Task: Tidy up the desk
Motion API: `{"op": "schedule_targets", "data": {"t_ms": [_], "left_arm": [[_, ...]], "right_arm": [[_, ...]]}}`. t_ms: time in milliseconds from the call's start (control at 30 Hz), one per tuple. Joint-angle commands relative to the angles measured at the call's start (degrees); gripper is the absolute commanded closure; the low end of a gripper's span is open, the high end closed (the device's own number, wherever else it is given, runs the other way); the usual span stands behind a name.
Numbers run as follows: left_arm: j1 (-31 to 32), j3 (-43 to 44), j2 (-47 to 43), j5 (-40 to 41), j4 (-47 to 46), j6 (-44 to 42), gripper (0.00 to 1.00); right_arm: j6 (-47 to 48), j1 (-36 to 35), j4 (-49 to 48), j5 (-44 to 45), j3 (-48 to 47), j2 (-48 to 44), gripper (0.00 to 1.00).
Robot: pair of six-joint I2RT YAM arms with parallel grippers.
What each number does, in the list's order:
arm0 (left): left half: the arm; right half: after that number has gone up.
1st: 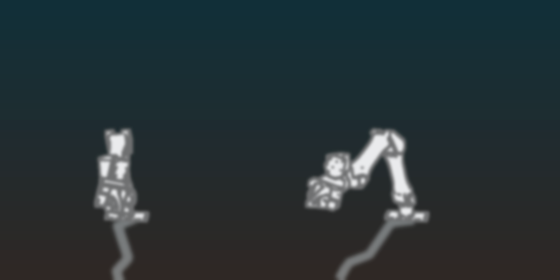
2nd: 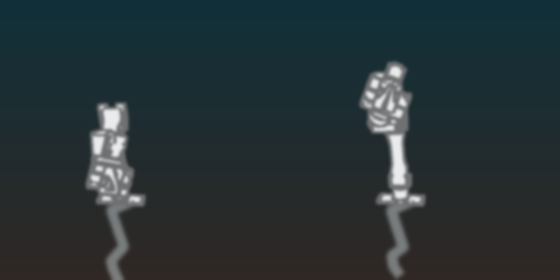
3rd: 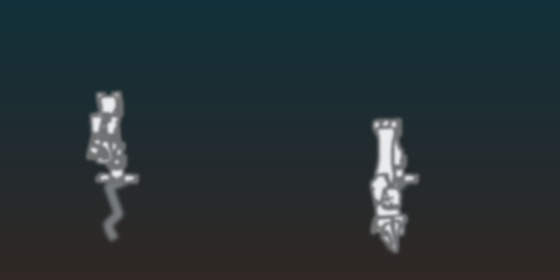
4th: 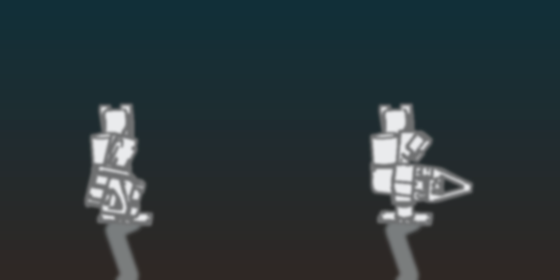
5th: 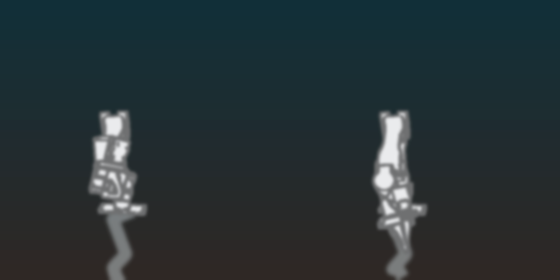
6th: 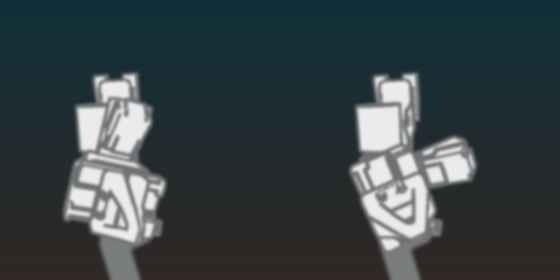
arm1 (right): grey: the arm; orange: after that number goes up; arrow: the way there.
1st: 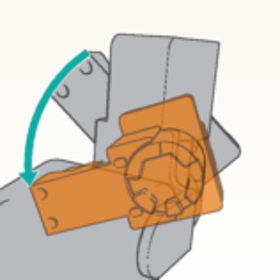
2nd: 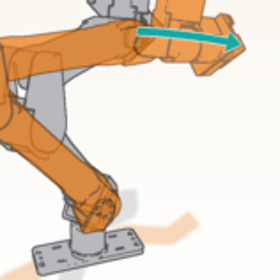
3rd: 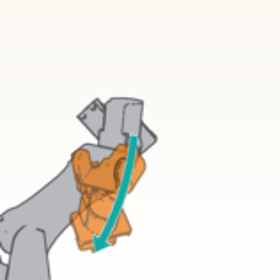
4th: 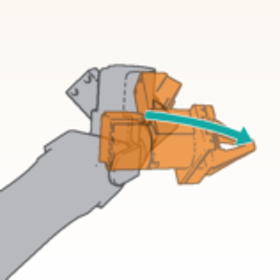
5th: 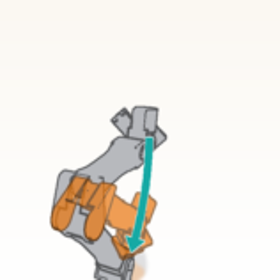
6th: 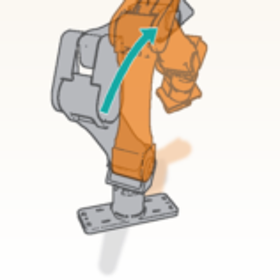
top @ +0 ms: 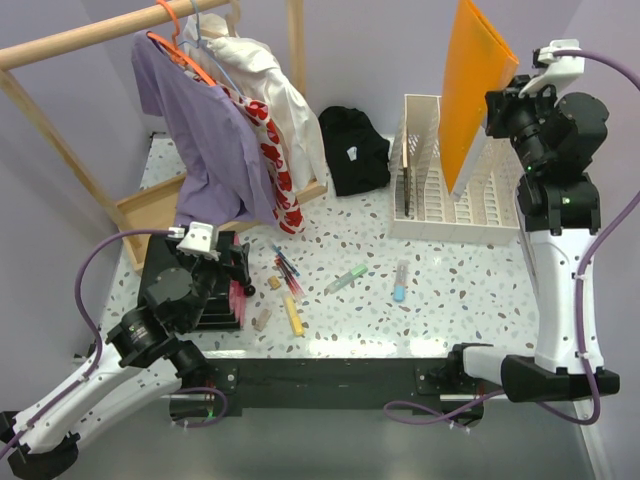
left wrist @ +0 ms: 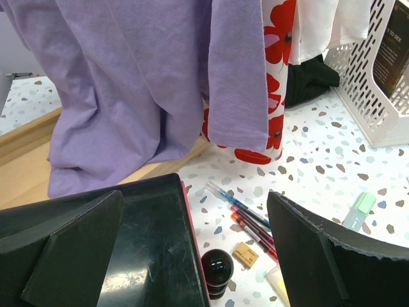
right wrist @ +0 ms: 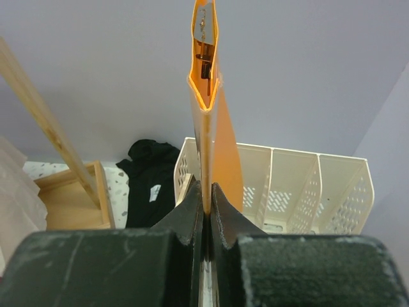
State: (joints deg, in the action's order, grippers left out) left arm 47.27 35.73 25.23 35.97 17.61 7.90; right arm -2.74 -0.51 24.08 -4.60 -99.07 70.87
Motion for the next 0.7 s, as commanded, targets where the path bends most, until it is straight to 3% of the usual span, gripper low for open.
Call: {"op": "schedule_targets", "data": {"t_ms": [0, 300, 433, 667], "left_arm": [[-0.42, -0.30, -0.18, -0.19, -2.31, 0.27, 0.00], [-0.33, -0.31, 0.25, -0.37, -2.40, 0.10, 0.00], [-0.33, -0.39, -0.10, -0.28, -2.40, 0.18, 0.00], [-0.33, -0.48, 0.87, -0.37, -2.58, 0.10, 0.00]], "right_arm": [[-1.39, 0.16, -7.81, -0.69, 1.50, -0.91, 1.00], [2.39, 0.43, -13.96, -1.28, 11.69, -3.11, 1.00], [4.24, 4.02, -18.35, -4.36, 17.31, -2.84, 1.00], [-0.42, 8.60, -30.64, -15.68, 25.84, -1.97, 1.00]]}}
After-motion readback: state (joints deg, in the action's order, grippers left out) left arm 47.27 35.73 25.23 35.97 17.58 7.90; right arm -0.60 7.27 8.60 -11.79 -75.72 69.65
